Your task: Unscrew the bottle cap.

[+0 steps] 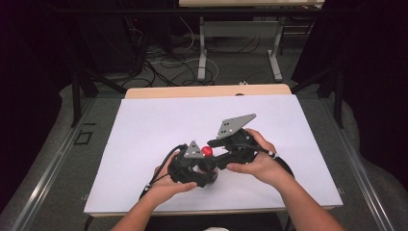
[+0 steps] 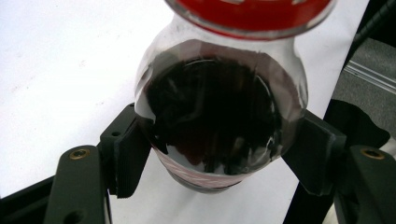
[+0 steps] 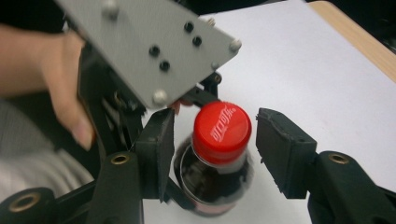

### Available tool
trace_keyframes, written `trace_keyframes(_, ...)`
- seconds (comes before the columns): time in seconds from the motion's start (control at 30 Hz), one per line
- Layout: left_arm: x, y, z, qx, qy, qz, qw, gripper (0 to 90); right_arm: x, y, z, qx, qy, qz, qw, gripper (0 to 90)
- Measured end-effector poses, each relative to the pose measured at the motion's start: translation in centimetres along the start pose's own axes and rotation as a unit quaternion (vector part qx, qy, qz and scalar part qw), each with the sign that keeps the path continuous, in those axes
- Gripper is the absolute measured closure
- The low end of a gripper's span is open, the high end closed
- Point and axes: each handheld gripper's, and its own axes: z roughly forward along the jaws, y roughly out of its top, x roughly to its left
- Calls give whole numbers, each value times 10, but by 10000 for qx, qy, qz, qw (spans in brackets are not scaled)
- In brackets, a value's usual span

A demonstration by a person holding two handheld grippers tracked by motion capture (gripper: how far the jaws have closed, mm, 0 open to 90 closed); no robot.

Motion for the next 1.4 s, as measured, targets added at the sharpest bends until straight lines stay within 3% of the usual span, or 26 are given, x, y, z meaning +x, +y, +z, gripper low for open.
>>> trace_keyframes(0.07, 1, 1, -1, -3, 1, -44, 10000, 310, 6, 0, 1, 70, -358, 202, 9991, 517)
trace_keyframes(0.17, 0, 1, -2, 55, 10, -57, 10000, 309, 11, 0, 4, 66, -493, 494, 9975, 576)
trace_keyframes(0.23, -1, 1, -1, -9, 39, -53, 10000, 309, 13, 0, 4, 81, -548, 464, 9974, 600)
trace_keyframes(0.3, -1, 0, -2, 31, -5, 17, 10000, 310, 10, 0, 4, 63, -411, 246, 9988, 603)
trace_keyframes(0.33, -1, 0, -2, 31, -5, 17, 10000, 310, 10, 0, 4, 63, -411, 246, 9988, 603)
trace_keyframes(0.37, -3, -1, -1, 14, 23, 110, 9999, 310, 1, 0, 2, 209, 30, -52, 9998, 604)
trace_keyframes(0.4, -3, -1, -1, 14, 23, 110, 9999, 310, -6, 1, 2, 258, 281, -251, 9990, 604)
trace_keyframes(0.47, -4, 0, 0, 30, -98, 217, 9997, 309, -17, 1, 1, 300, 833, -731, 9934, 603)
trace_keyframes(0.53, -4, 1, -1, 109, -216, 183, 9995, 309, -24, 0, 1, 252, 1134, -936, 9888, 601)
trace_keyframes(0.63, -3, 1, 0, 45, -85, 163, 9998, 308, -22, 0, 0, 222, 896, -738, 9930, 539)
trace_keyframes(0.67, -3, 1, 0, 45, -85, 163, 9998, 309, -17, -1, -1, 226, 635, -586, 9960, 506)
trace_keyframes(0.73, -3, 1, 0, 41, 16, 32, 10000, 309, -7, 0, -2, 241, 232, -321, 9989, 497)
trace_keyframes(0.87, -2, 1, -1, 19, -10, 27, 10000, 309, 8, 1, -2, 140, -211, 145, 9996, 522)
trace_keyframes(0.97, -3, 2, -1, 40, -63, 63, 10000, 309, 11, 2, 1, 245, -421, 128, 9987, 598)
trace_keyframes(1.07, -4, 1, -2, 90, -170, 233, 9995, 309, 4, 4, 1, 342, -13, -268, 9991, 604)
trace_keyframes(1.1, -5, 1, -2, 92, -189, 268, 9994, 310, 0, 5, 0, 368, 226, -567, 9975, 605)
trace_keyframes(1.13, -5, 1, -3, 109, -252, 282, 9992, 310, -6, 5, 0, 347, 505, -906, 9940, 605)
trace_keyframes(1.17, -5, 1, -3, 109, -252, 282, 9992, 310, -11, 5, 0, 350, 767, -954, 9919, 604)
trace_keyframes(1.2, -7, 1, -2, 90, -270, 370, 9989, 310, -16, 5, 0, 306, 1058, -1258, 9859, 603)
trace_keyframes(1.23, -6, 2, -2, 83, -303, 329, 9990, 309, -21, 4, 0, 301, 1240, -1385, 9821, 602)
trace_keyframes(1.3, -5, 2, -3, 90, -309, 258, 9991, 309, -24, 4, -1, 215, 1243, -1342, 9829, 586)
trace_keyframes(1.33, -5, 2, -3, 90, -309, 258, 9991, 309, -23, 4, -2, 202, 1167, -1256, 9850, 524)
trace_keyframes(1.37, -5, 2, -3, 19, -222, 163, 9996, 308, -20, 4, -3, 219, 1041, -1077, 9885, 489)
trace_keyframes(1.4, -4, 2, -3, -9, -120, 133, 9998, 308, -20, 4, -3, 219, 1041, -1077, 9885, 489)
